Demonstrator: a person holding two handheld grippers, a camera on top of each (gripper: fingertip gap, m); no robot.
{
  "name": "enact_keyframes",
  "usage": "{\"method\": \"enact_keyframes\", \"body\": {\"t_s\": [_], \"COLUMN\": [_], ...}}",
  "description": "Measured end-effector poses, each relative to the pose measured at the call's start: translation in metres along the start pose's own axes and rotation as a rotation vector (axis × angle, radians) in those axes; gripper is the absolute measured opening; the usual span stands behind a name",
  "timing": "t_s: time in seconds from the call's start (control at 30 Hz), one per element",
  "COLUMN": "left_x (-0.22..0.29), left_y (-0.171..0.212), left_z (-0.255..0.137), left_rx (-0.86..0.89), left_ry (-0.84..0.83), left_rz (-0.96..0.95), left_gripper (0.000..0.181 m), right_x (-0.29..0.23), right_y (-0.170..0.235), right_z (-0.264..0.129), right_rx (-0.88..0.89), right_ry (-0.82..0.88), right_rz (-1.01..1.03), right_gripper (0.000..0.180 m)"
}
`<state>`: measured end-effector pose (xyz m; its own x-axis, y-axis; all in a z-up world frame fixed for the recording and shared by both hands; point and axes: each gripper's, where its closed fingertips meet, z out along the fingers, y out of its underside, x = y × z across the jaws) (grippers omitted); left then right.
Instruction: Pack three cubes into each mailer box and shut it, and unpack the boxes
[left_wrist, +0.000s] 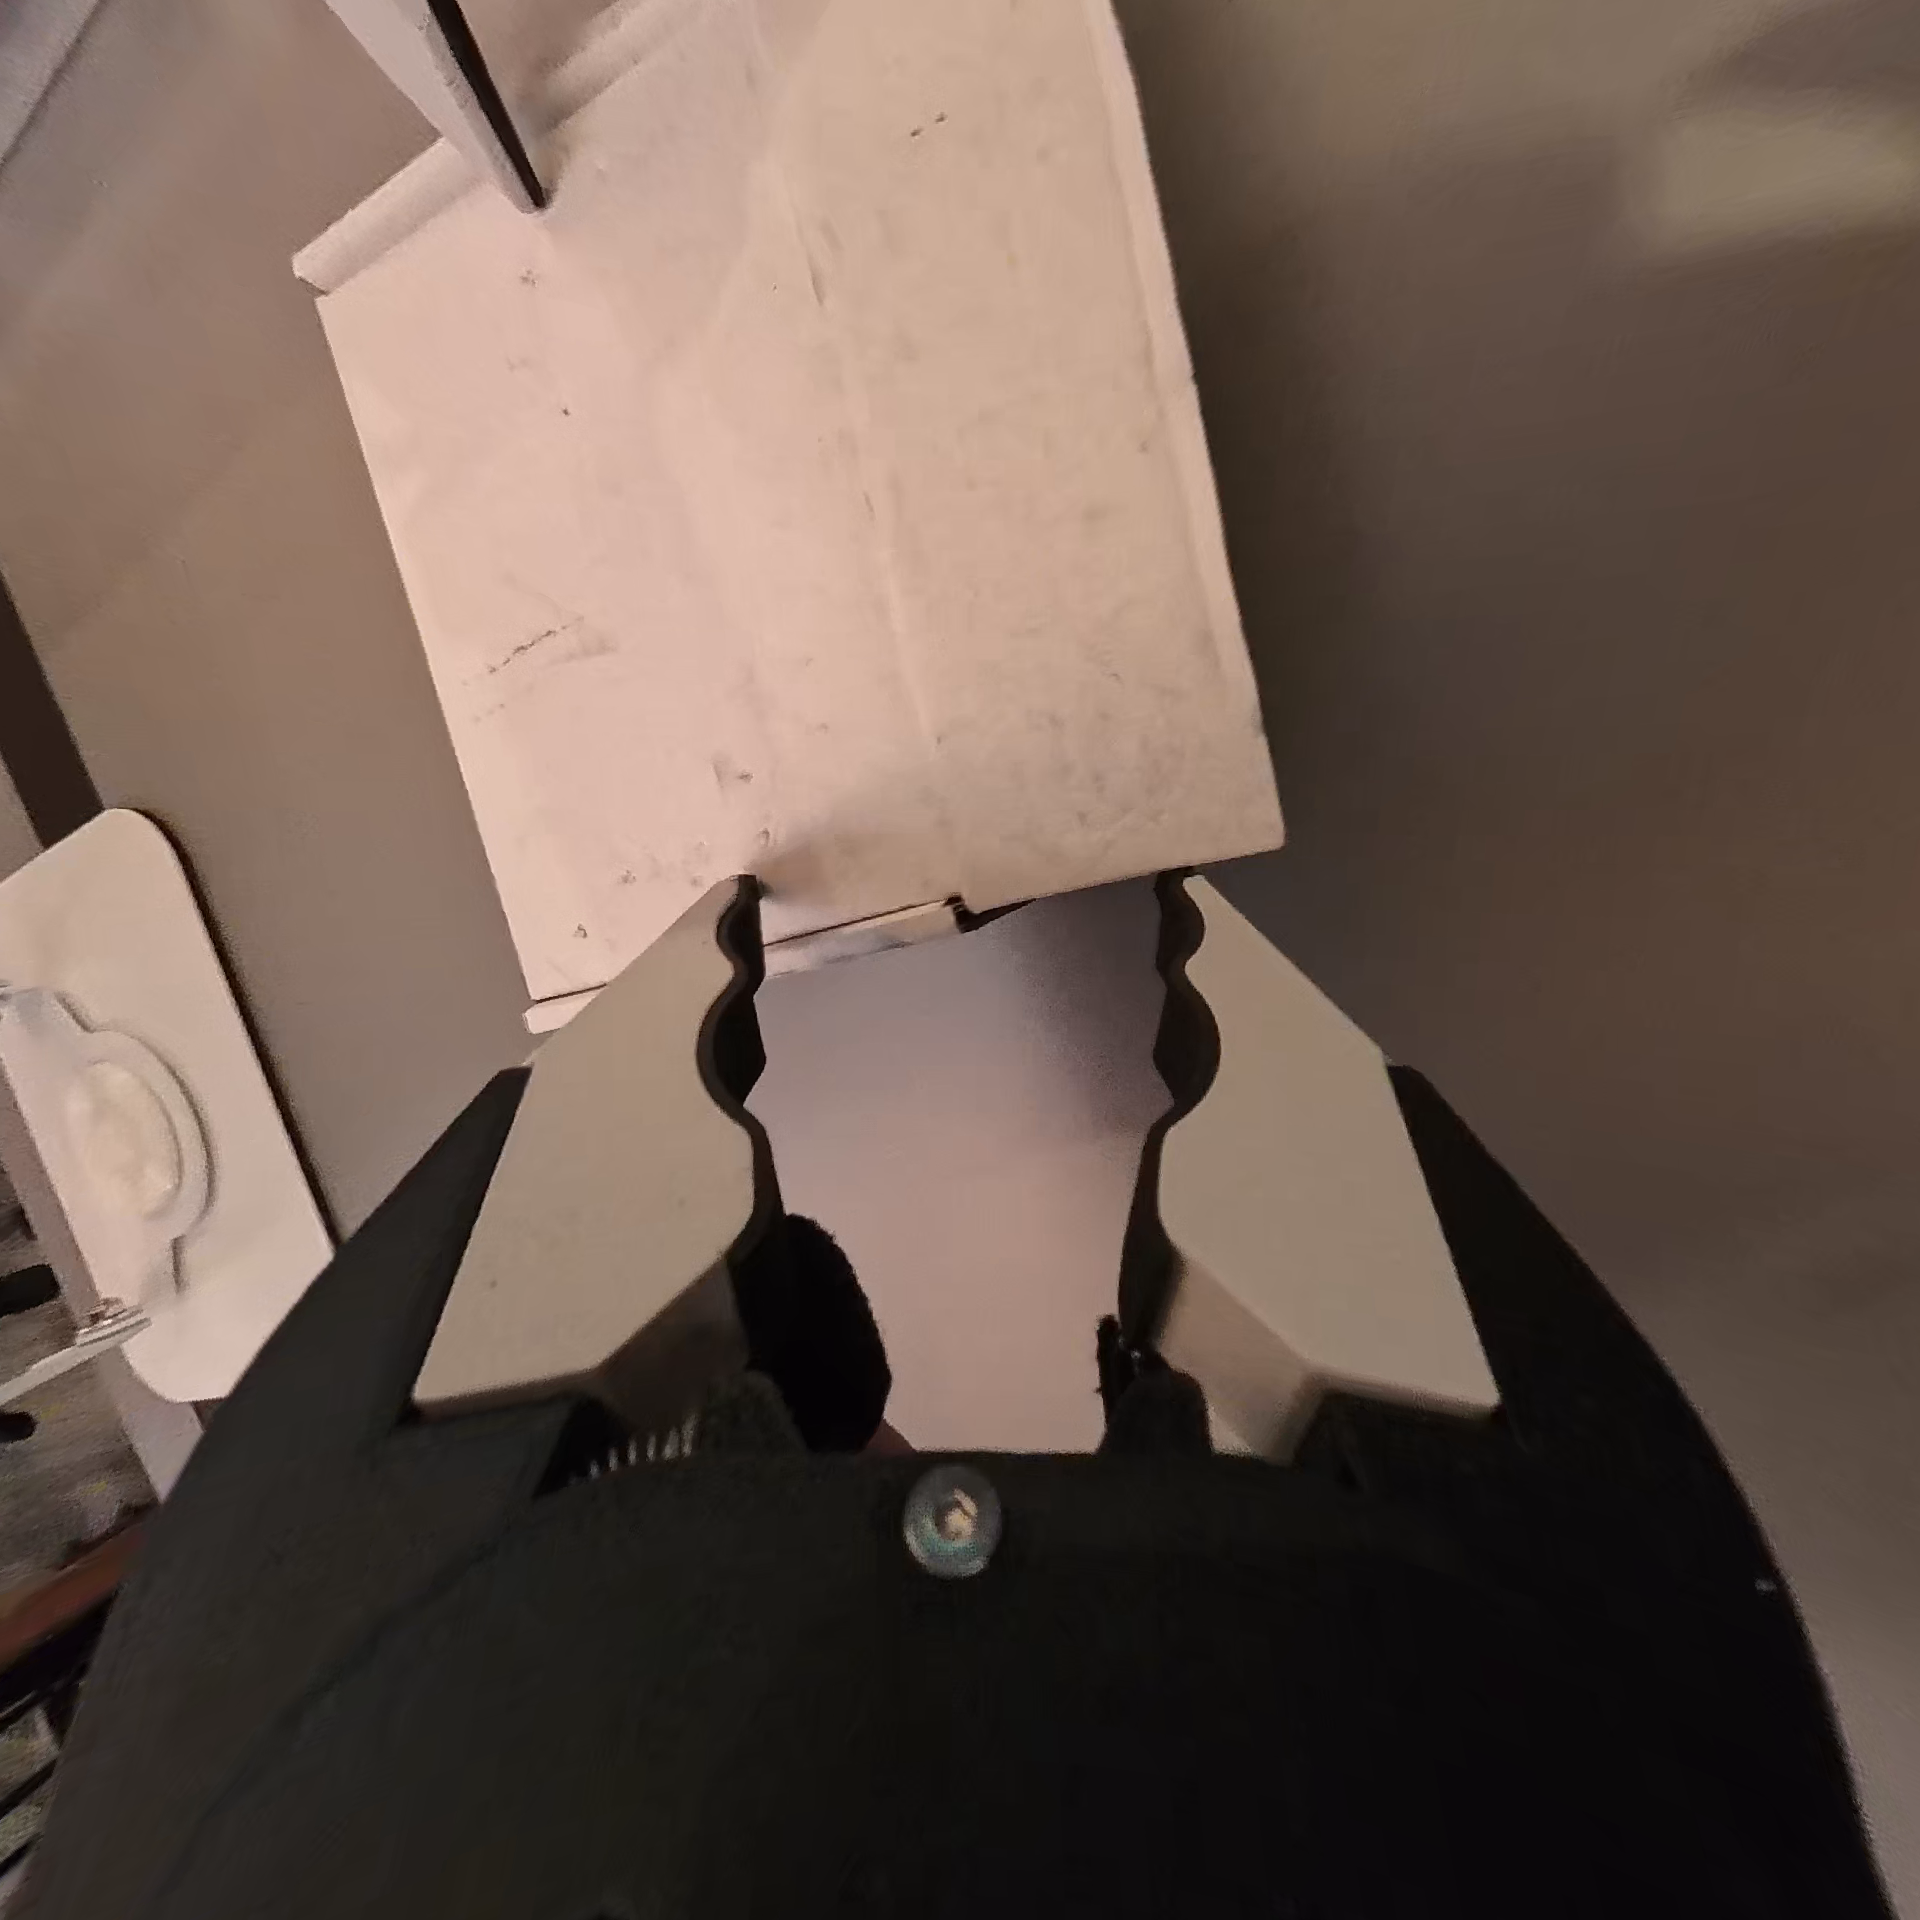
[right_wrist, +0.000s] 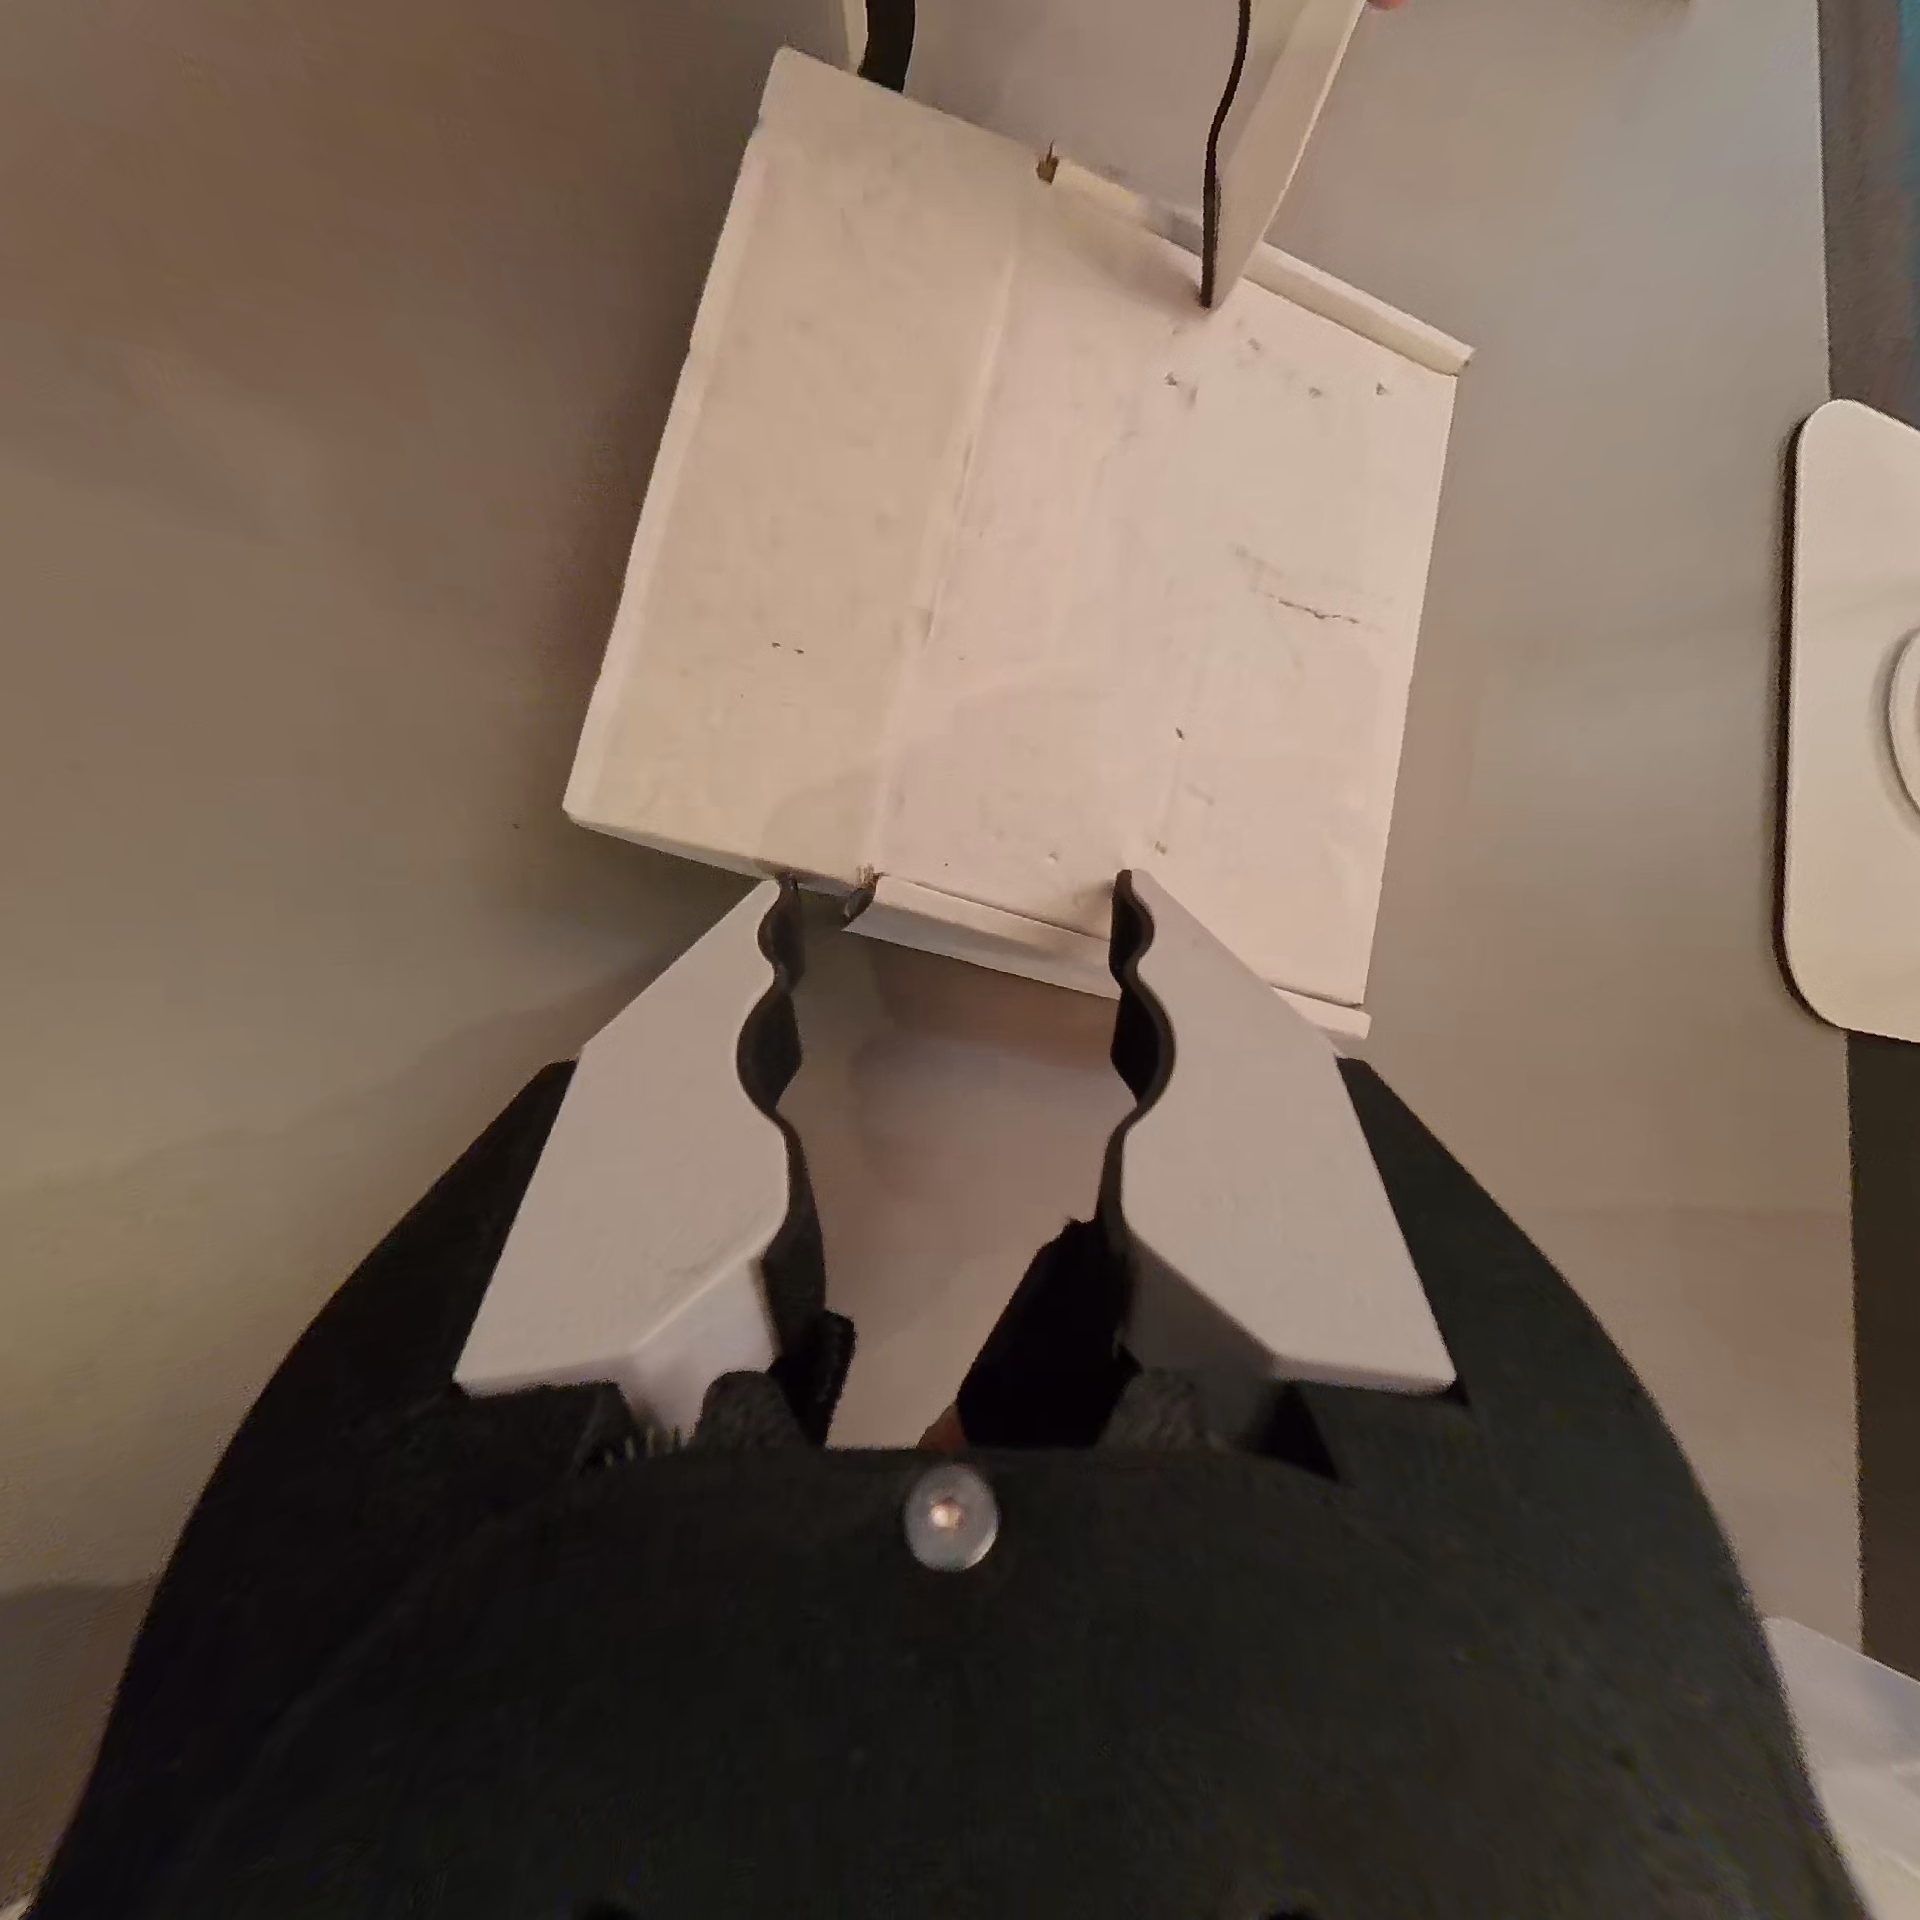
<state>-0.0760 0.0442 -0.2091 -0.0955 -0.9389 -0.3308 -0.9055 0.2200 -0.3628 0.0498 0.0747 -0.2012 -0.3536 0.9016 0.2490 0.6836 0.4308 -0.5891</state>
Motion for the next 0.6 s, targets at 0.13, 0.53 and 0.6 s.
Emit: {"method": "enact_keyframes", "body": {"t_s": [0.13,0.53,0.6], "left_x": [-0.002,-0.006,-0.008], "left_y": [0.002,0.006,0.007], "left_z": [0.002,0.009,0.01], "left_rx": [-0.037,-0.065,-0.096], "left_ry": [-0.021,-0.244,-0.287], "left_rz": [0.053,0.149,0.179], "left_gripper": [0.075,0.07,0.068], "right_x": [0.003,0.006,0.006], "right_y": [0.002,0.006,0.006], "right_z": [0.001,0.003,0.004], "right_rx": [-0.036,-0.114,-0.127], "right_ry": [0.042,0.146,0.157], "right_rz": [-0.046,-0.18,-0.193], "right_gripper": [0.055,0.05,0.05]}}
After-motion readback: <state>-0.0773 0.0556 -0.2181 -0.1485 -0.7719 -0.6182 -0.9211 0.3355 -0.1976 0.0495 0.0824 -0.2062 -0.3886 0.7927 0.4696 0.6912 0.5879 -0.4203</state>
